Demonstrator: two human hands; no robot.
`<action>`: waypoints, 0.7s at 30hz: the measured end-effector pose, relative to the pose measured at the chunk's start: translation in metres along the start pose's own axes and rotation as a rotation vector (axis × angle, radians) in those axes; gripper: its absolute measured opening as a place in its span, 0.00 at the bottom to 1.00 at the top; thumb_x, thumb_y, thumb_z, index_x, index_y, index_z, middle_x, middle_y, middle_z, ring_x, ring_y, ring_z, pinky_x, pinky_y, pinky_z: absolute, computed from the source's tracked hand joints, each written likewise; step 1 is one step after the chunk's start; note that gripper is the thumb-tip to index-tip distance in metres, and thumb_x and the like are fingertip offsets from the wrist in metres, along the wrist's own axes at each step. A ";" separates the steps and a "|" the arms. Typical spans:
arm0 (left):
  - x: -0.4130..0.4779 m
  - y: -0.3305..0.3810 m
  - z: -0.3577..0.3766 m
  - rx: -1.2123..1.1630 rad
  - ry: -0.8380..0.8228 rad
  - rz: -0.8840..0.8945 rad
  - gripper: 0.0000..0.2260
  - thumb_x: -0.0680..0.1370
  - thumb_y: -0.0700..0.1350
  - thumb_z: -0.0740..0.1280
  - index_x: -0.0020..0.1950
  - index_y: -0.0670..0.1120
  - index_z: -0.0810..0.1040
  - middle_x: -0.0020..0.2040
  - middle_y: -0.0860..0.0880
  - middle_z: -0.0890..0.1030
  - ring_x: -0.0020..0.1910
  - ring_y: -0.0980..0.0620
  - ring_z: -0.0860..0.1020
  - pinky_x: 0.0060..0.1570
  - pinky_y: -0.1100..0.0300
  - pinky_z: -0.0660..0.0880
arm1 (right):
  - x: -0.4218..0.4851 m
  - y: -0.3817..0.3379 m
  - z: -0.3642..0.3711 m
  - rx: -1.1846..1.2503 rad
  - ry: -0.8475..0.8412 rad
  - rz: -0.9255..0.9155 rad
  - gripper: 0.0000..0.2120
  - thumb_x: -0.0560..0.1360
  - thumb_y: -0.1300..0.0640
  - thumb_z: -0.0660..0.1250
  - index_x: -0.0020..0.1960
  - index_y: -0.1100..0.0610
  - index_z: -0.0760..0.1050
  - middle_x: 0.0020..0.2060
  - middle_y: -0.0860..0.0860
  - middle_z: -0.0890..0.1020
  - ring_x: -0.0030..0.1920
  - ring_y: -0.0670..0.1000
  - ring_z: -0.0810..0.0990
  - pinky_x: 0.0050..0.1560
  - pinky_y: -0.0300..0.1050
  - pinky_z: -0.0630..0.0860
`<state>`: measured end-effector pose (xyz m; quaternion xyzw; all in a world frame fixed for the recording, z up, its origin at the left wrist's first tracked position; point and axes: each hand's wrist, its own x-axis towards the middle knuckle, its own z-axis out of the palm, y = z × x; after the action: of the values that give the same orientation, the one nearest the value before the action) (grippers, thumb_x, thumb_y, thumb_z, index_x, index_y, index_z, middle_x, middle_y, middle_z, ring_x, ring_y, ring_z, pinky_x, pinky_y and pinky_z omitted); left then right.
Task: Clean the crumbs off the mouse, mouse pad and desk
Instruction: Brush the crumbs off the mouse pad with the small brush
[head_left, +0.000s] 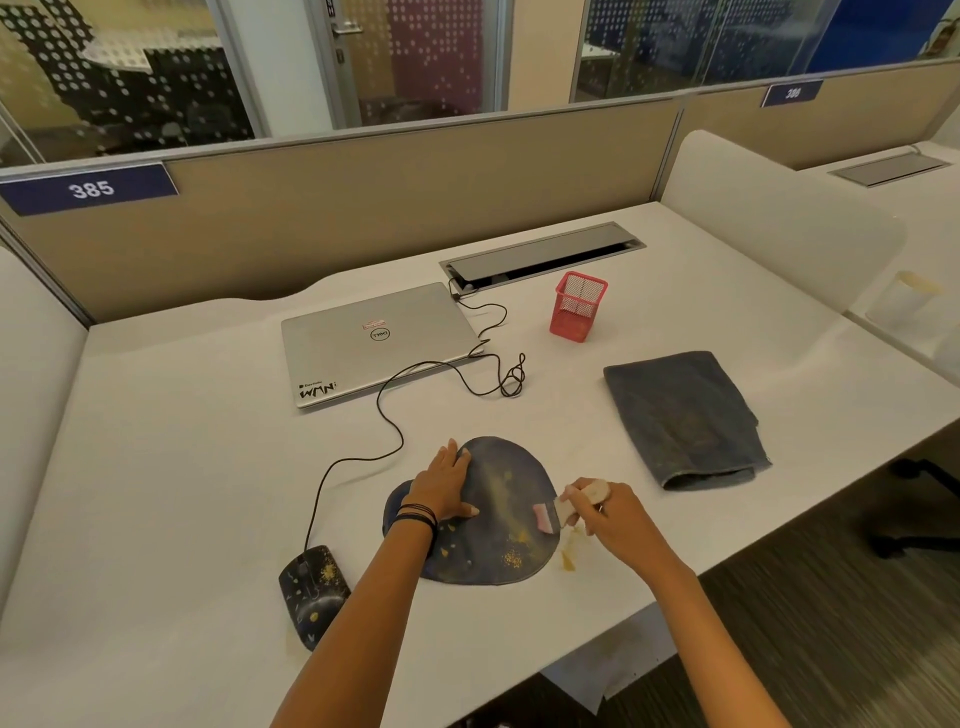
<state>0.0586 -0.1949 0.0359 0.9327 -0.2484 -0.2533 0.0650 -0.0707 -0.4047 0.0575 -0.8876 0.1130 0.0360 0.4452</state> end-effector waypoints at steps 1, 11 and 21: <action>0.000 0.000 0.000 0.002 -0.003 0.000 0.40 0.76 0.51 0.68 0.78 0.43 0.45 0.78 0.43 0.41 0.78 0.44 0.46 0.75 0.48 0.57 | 0.000 0.003 -0.001 -0.007 -0.033 0.021 0.14 0.80 0.50 0.58 0.41 0.52 0.79 0.32 0.49 0.83 0.31 0.45 0.77 0.39 0.43 0.76; 0.000 0.001 -0.002 0.018 -0.011 -0.003 0.40 0.76 0.50 0.68 0.78 0.42 0.44 0.78 0.42 0.40 0.78 0.44 0.45 0.74 0.48 0.58 | 0.010 0.004 -0.002 0.171 -0.072 -0.020 0.12 0.78 0.48 0.59 0.47 0.50 0.80 0.35 0.48 0.83 0.37 0.47 0.80 0.38 0.35 0.75; 0.000 0.005 -0.003 0.023 -0.015 -0.008 0.41 0.76 0.49 0.68 0.77 0.41 0.44 0.78 0.41 0.40 0.78 0.43 0.44 0.74 0.47 0.58 | 0.011 -0.002 -0.015 0.100 -0.141 -0.025 0.12 0.78 0.46 0.61 0.43 0.49 0.81 0.34 0.49 0.83 0.33 0.43 0.78 0.37 0.32 0.75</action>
<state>0.0580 -0.1986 0.0402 0.9325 -0.2479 -0.2576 0.0513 -0.0597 -0.4173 0.0657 -0.8607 0.0719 0.0872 0.4964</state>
